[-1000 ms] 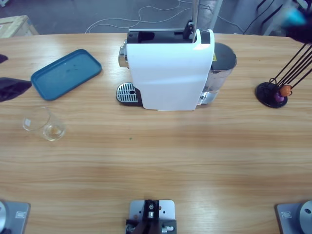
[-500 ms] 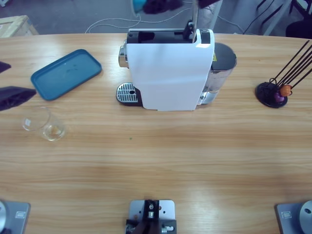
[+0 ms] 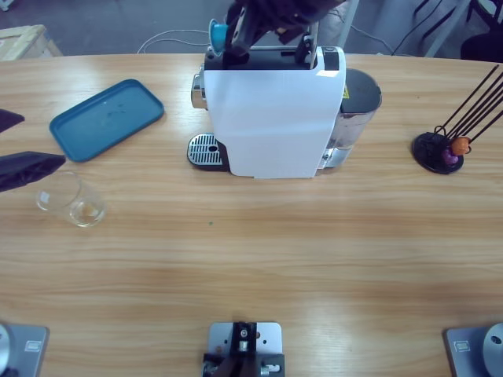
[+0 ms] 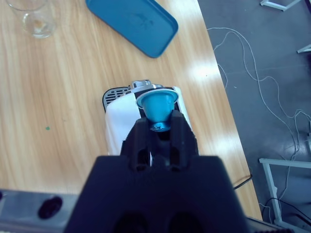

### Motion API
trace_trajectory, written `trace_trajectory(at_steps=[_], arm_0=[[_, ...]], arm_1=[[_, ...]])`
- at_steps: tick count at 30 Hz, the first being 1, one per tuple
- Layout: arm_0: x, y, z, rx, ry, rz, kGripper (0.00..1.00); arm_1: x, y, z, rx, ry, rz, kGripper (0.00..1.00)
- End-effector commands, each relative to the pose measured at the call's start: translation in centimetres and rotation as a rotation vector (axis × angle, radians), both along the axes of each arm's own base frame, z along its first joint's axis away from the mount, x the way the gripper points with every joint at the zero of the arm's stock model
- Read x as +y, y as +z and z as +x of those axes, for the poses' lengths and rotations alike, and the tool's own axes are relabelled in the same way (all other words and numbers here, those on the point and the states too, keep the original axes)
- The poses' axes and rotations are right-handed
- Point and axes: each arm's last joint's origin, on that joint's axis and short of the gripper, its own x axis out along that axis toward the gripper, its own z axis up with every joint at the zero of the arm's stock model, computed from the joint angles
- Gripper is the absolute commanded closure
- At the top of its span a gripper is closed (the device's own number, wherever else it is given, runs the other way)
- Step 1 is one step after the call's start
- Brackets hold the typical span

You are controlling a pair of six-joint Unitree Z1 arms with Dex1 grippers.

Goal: Pour coffee

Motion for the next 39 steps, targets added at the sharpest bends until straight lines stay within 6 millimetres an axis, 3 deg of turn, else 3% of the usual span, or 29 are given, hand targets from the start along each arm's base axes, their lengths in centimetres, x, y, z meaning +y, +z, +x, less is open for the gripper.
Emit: trace_trajectory(at_steps=[1,15,16,17,19,20,21,27,28,29,30,31,33,35,39], arm_0=[[0.2,-1.4,-0.2,0.024,0.014,0.025,0.009],[0.1,-1.5,-0.1,0.024,0.016,0.024,0.009],[0.1,-1.5,-0.1,0.024,0.016,0.024,0.009],[0.1,-1.6,-0.1,0.025,0.016,0.025,0.009],[0.1,-1.6,-0.1,0.026,0.016,0.026,0.009],[0.1,-1.7,-0.1,0.027,0.016,0.028,0.009],[0.1,-1.7,-0.1,0.028,0.016,0.028,0.009],[0.2,-1.6,-0.2,0.023,0.017,0.021,0.009],[0.2,-1.6,-0.2,0.022,0.017,0.02,0.009],[0.2,-1.5,-0.2,0.021,0.017,0.018,0.009],[0.2,-1.5,-0.2,0.019,0.017,0.016,0.009],[0.1,-1.5,-0.1,0.015,0.017,0.012,0.009],[0.1,-1.3,-0.1,0.01,0.017,0.006,0.009],[0.1,-1.2,-0.1,0.005,0.016,0.0,0.009],[0.5,-0.4,-0.4,-0.021,0.019,-0.035,0.009]], arm_1=[[0.4,-3.7,2.1,0.049,-0.031,-0.074,1.0],[0.5,-5.2,2.5,0.083,-0.041,-0.094,0.997],[0.5,-5.1,2.5,0.082,-0.051,-0.092,0.798],[0.3,-5.0,2.4,0.078,-0.065,-0.092,0.511],[0.1,-4.2,2.2,0.062,-0.072,-0.075,0.078],[0.0,-3.8,2.0,0.054,-0.073,-0.063,0.001],[-0.2,-3.6,1.8,0.053,-0.073,-0.058,0.0],[-0.9,-1.7,0.9,0.022,-0.087,-0.008,0.017],[-0.9,-0.8,0.4,0.019,-0.074,0.017,0.154],[-0.8,0.3,-0.5,0.018,-0.045,0.053,0.416],[-0.6,1.6,-2.0,0.031,-0.021,0.1,0.762],[-0.5,2.5,-3.1,0.087,-0.053,0.139,0.968],[-1.1,3.5,-5.2,0.169,-0.121,0.161,1.0],[-2.2,3.2,-7.0,0.195,-0.197,0.195,1.0],[-7.3,1.0,-10.8,0.28,-0.413,0.306,1.0]])
